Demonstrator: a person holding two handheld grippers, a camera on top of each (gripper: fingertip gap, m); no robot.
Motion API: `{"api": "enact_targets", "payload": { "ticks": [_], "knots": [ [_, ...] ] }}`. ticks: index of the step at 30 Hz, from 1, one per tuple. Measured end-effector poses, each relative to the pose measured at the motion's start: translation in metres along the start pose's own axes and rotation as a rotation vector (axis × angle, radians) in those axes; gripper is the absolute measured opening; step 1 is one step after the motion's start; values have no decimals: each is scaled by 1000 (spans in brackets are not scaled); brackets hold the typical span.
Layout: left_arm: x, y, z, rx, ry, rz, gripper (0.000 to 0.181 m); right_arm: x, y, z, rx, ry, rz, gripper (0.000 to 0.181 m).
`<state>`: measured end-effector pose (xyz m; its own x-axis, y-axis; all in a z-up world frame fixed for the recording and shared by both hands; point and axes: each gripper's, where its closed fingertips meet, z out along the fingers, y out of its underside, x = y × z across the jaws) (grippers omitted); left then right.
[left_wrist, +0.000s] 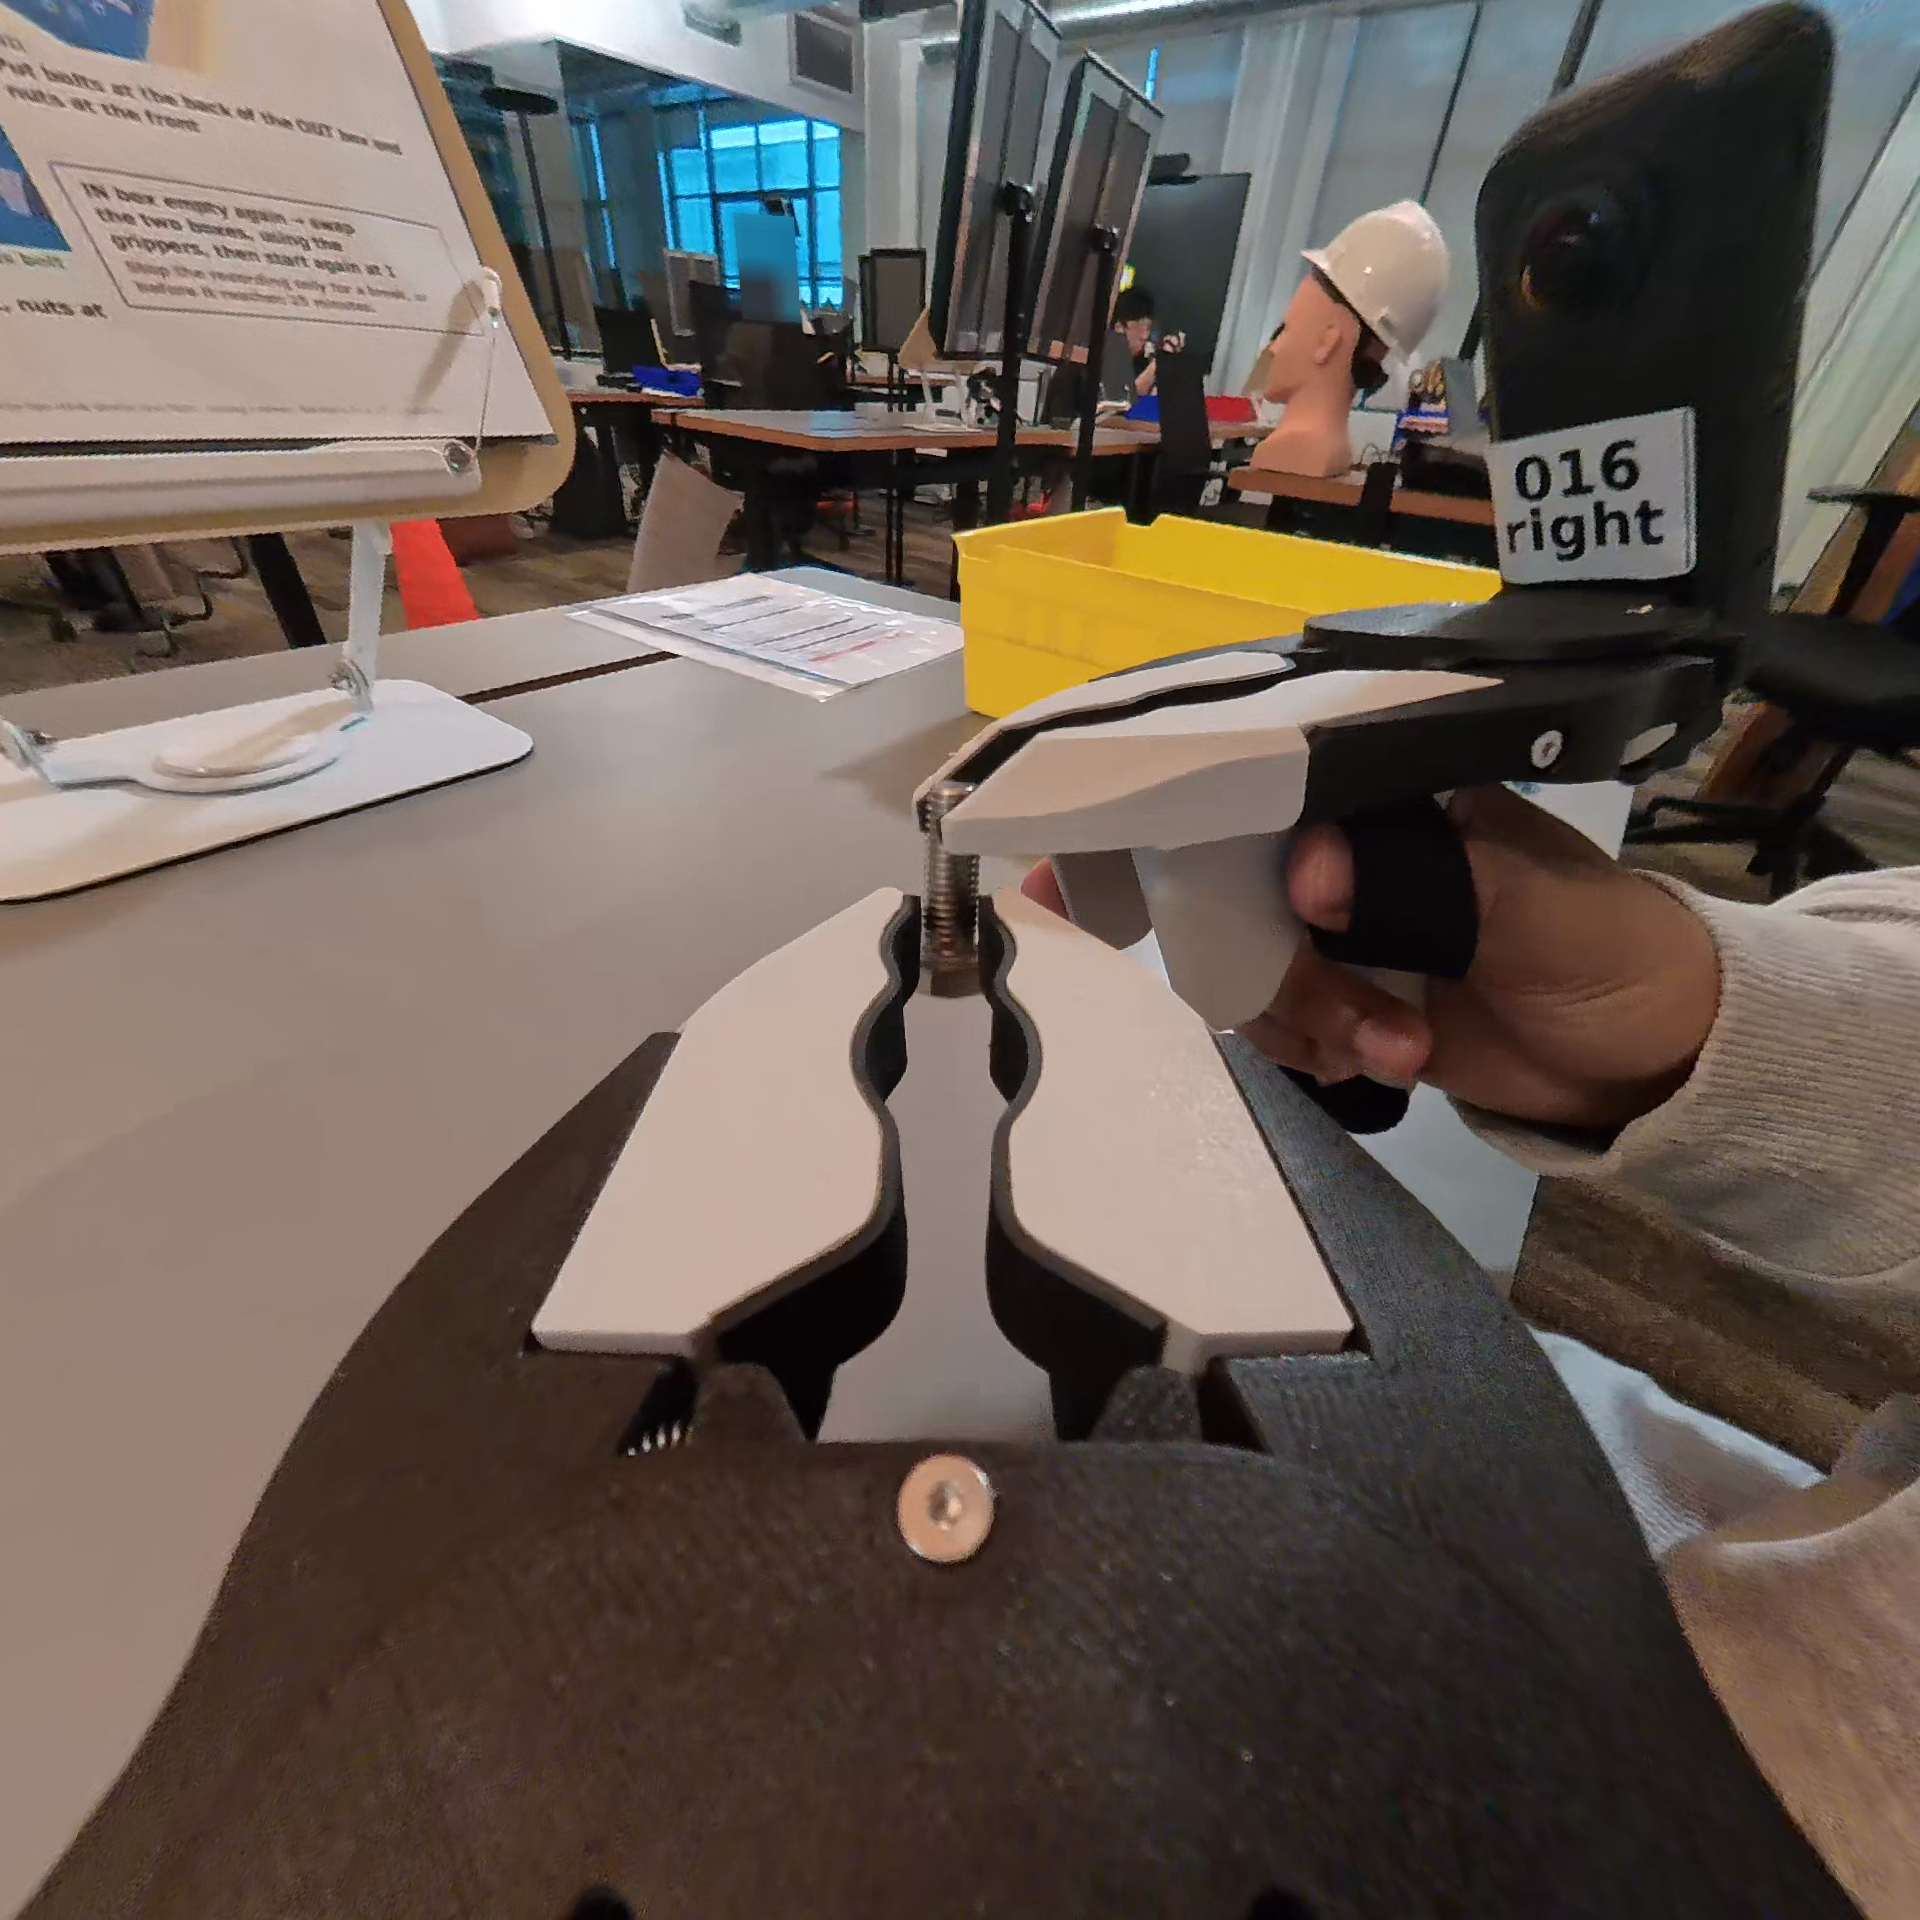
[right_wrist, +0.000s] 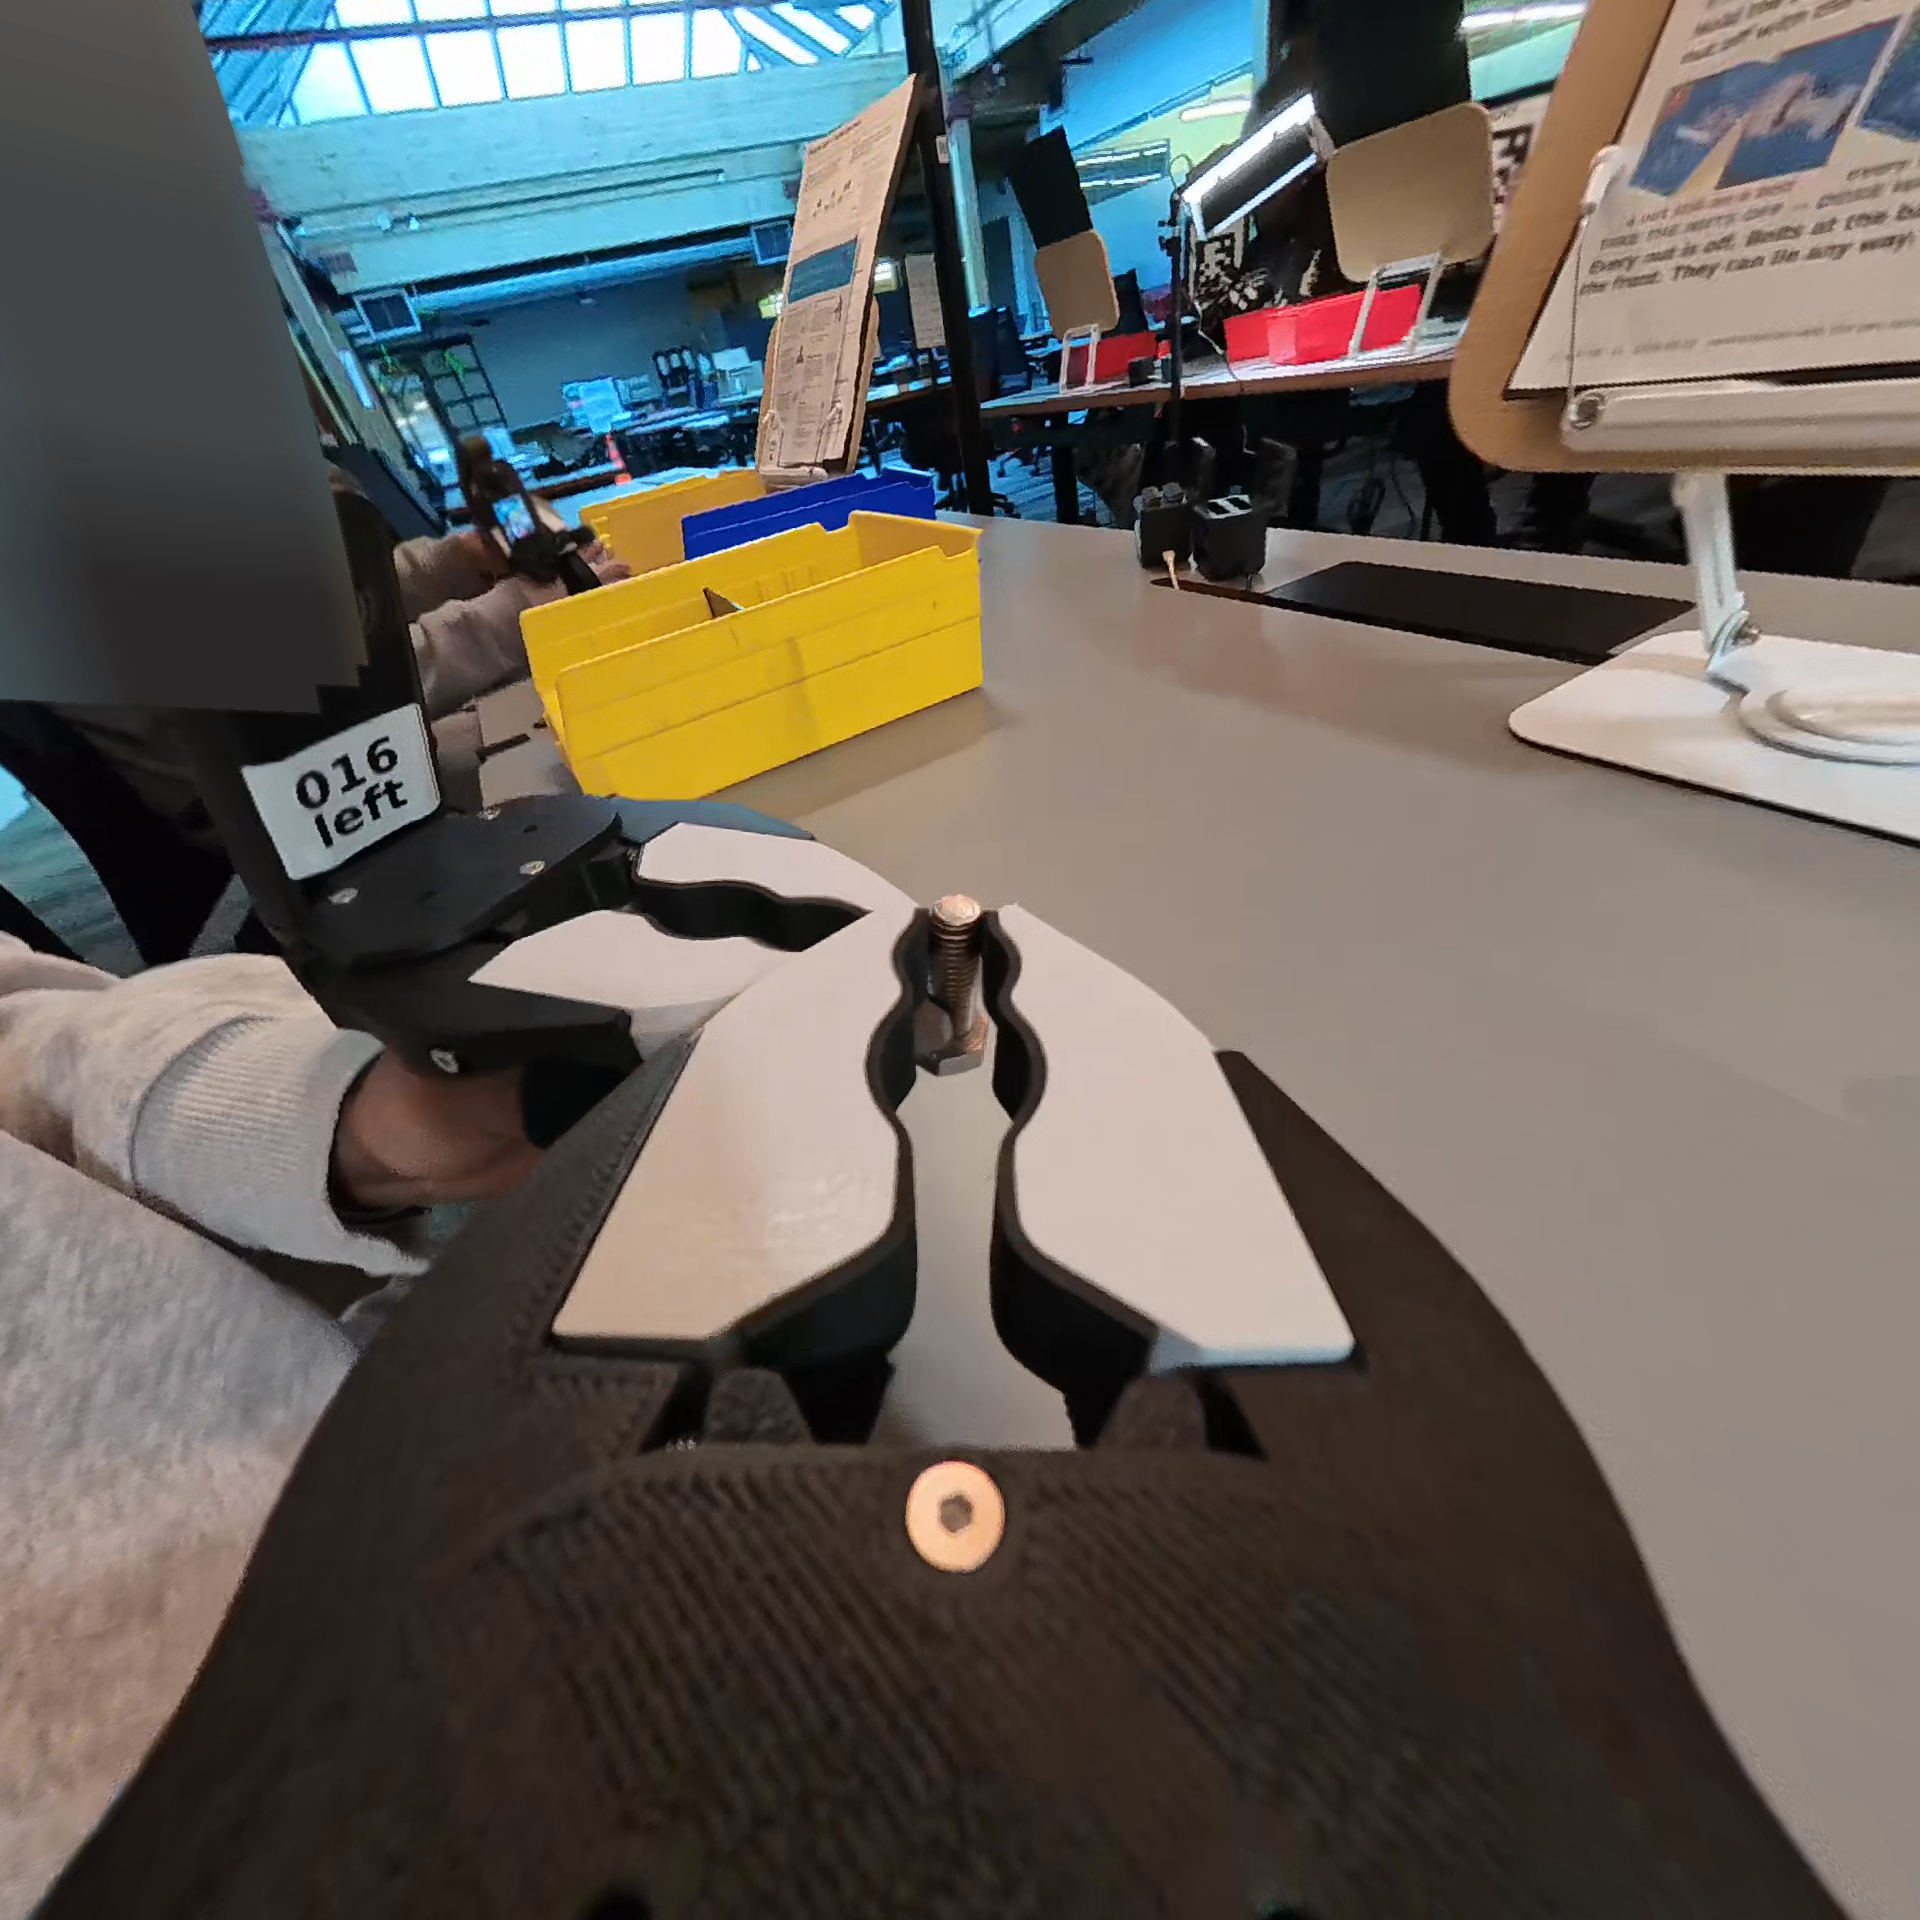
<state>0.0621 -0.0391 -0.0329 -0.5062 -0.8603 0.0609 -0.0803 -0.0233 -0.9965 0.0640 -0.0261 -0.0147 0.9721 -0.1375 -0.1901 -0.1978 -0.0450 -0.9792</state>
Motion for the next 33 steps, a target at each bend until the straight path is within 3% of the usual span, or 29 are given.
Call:
{"api": "enact_targets", "payload": {
  "ticks": [3, 7, 18, 29, 33],
  "knots": [
    [1, 4, 2, -21, 6, -8, 35, 12, -7, -7, 37, 24, 52, 10],
    [5, 16, 7, -95, 51, -52, 47, 18, -12, -12, 73, 1, 130, 10],
    [6, 17, 1, -106, 135, -1, 38, -1, -9, -6, 48, -88, 44, 10],
    [3, 6, -9, -45, 279, -237, 35, -5, -9, -6, 38, -107, -2, 10],
    [4, 2, -11, -22, 305, -247, 33, -9, -10, -7, 44, -121, 0, 10]
  ]
}}
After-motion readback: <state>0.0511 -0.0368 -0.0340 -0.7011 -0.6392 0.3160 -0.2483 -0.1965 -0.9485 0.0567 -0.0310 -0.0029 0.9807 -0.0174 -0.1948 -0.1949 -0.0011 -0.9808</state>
